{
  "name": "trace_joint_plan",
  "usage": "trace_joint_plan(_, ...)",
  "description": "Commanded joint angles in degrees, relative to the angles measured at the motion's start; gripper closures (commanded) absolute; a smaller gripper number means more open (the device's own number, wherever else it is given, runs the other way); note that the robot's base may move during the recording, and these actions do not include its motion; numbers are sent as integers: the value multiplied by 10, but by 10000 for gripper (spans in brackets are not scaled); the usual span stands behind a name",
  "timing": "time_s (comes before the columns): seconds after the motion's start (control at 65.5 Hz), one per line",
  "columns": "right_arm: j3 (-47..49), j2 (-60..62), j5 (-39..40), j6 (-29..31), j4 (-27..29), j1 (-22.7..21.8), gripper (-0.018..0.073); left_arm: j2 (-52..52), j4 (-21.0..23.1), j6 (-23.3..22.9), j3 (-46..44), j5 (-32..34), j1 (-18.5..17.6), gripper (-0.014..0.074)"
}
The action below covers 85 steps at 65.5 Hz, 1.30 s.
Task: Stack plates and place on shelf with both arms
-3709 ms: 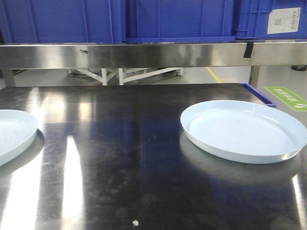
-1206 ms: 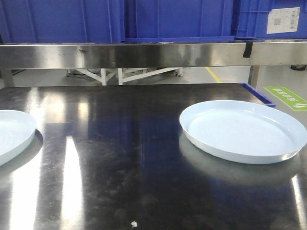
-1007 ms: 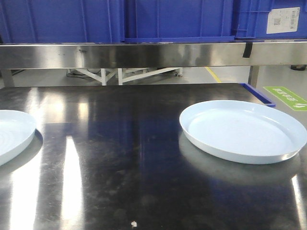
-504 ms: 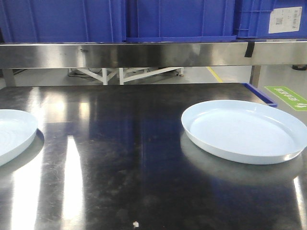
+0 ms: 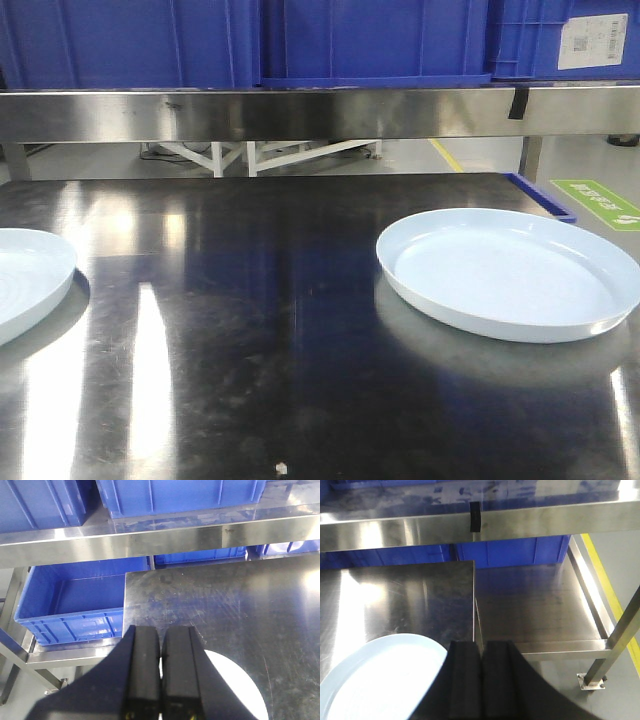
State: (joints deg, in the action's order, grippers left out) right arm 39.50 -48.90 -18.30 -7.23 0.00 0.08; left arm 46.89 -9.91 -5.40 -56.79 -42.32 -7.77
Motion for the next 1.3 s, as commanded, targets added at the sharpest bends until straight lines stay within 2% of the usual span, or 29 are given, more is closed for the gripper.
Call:
trace_joint_plan(0.0,30,-35,65,7,-8,-2,528,-2,1,-2,-17,46,-4,510)
trace_joint_plan(0.168,30,-82,71,5,10,-2,528,-2,1,-2,-17,46,-4,488)
trace_joint_plan(0.259,30,-100,48,5,26,-2,513,-1,1,-2,-17,46,-4,402)
trace_joint_plan(0.321,30,-110,17,5,27,-2,421,3,1,-2,-17,46,-4,283)
trace_joint_plan(0.412,30,-124,-28,5,28,-2,144,16,1,-2,-17,44,-4,99)
trace_joint_plan(0.427,30,-126,-30,5,28,-2,127,21,1,-4,-17,44,-4,66)
trace_joint_plan(0.458,30,-131,-40,5,28,-2,52,30,2,-9,-17,44,-4,29)
trace_joint_plan(0.519,30,-138,-47,5,28,-2,-22,48,7,-22,-17,44,-4,15)
trace_joint_plan(0.58,30,-144,-47,5,28,-2,-30,70,14,-39,-17,42,-4,15)
trace_joint_plan(0.87,30,-150,-21,5,28,-2,-30,181,23,-40,-17,34,-4,15)
trace_joint_plan(0.916,30,-150,-16,5,28,-2,-30,199,23,-54,-17,34,-4,15)
trace_joint_plan(0.977,30,-150,-14,5,28,-2,-30,219,24,-69,-17,40,-4,15)
trace_joint_plan(1.13,30,-150,-11,5,28,-2,-30,254,24,-69,-17,62,-4,15)
trace_joint_plan(1.282,30,-150,-11,5,28,-2,-30,276,22,-69,-17,57,25,15)
